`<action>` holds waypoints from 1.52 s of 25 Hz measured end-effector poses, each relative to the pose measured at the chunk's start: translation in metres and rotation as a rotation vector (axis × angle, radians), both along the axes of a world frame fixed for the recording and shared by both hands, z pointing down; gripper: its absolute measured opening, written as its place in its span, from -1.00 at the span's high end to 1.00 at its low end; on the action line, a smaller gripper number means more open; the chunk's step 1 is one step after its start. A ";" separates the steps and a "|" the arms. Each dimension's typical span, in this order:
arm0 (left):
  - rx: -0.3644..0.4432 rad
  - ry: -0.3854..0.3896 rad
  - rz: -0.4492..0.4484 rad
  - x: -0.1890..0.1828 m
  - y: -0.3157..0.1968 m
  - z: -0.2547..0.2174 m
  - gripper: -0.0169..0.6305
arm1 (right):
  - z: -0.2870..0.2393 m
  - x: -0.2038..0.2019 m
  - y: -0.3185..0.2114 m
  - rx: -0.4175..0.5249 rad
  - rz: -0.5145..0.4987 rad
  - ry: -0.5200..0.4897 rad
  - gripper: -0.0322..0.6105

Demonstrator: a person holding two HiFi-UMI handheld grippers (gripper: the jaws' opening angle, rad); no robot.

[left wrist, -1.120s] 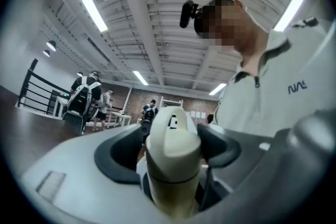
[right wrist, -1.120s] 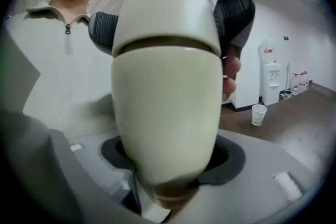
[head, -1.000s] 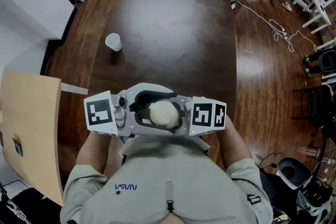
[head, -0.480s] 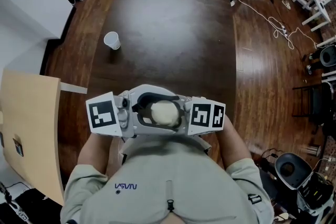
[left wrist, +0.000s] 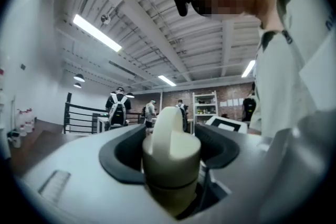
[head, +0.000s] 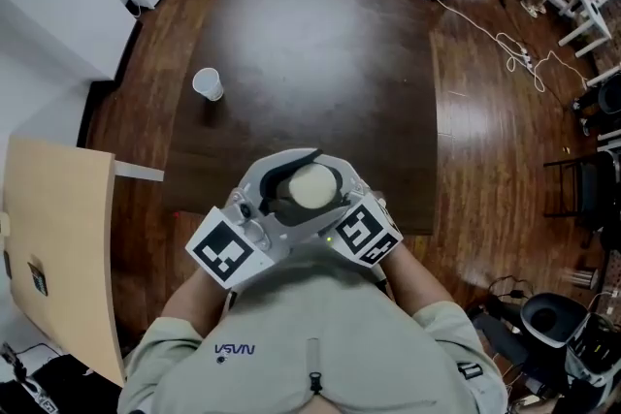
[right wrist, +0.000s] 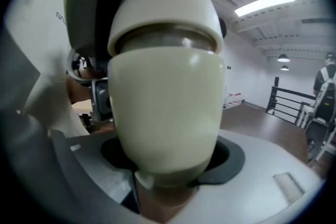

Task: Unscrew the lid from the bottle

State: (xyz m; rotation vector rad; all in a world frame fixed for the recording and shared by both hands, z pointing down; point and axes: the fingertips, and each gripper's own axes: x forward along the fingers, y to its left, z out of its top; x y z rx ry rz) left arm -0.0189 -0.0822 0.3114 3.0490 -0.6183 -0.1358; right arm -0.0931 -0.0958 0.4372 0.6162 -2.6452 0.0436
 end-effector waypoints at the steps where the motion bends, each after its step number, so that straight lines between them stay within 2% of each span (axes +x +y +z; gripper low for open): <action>1: -0.002 -0.004 -0.050 0.000 -0.004 0.001 0.01 | 0.000 0.002 -0.007 0.015 0.059 0.001 -0.05; 4: -0.037 0.003 -0.164 -0.001 -0.016 0.003 0.01 | 0.000 0.009 -0.024 0.043 0.203 0.020 -0.05; 7: -0.070 0.032 -0.214 -0.001 -0.021 0.002 0.01 | 0.002 0.018 -0.030 0.062 0.274 0.051 -0.05; 20: -0.092 0.057 -0.224 -0.003 -0.023 0.004 0.01 | 0.012 0.020 -0.026 0.034 0.243 0.082 -0.05; 24: -0.120 0.059 -0.115 -0.001 -0.017 0.005 0.00 | 0.004 0.006 -0.014 -0.033 0.109 0.007 -0.05; 27: -0.133 0.080 0.020 -0.005 -0.004 0.002 -0.11 | 0.003 -0.002 0.004 -0.085 -0.039 -0.009 -0.05; 32: -0.147 0.111 0.274 -0.024 0.017 -0.010 -0.17 | -0.006 -0.013 0.041 -0.199 -0.337 -0.036 -0.05; 35: -0.131 0.090 0.401 -0.031 0.025 -0.017 -0.17 | -0.016 -0.014 0.064 -0.265 -0.513 -0.037 -0.05; 38: -0.108 0.050 0.490 -0.027 0.033 -0.017 -0.17 | -0.020 -0.011 0.079 -0.289 -0.613 -0.018 -0.05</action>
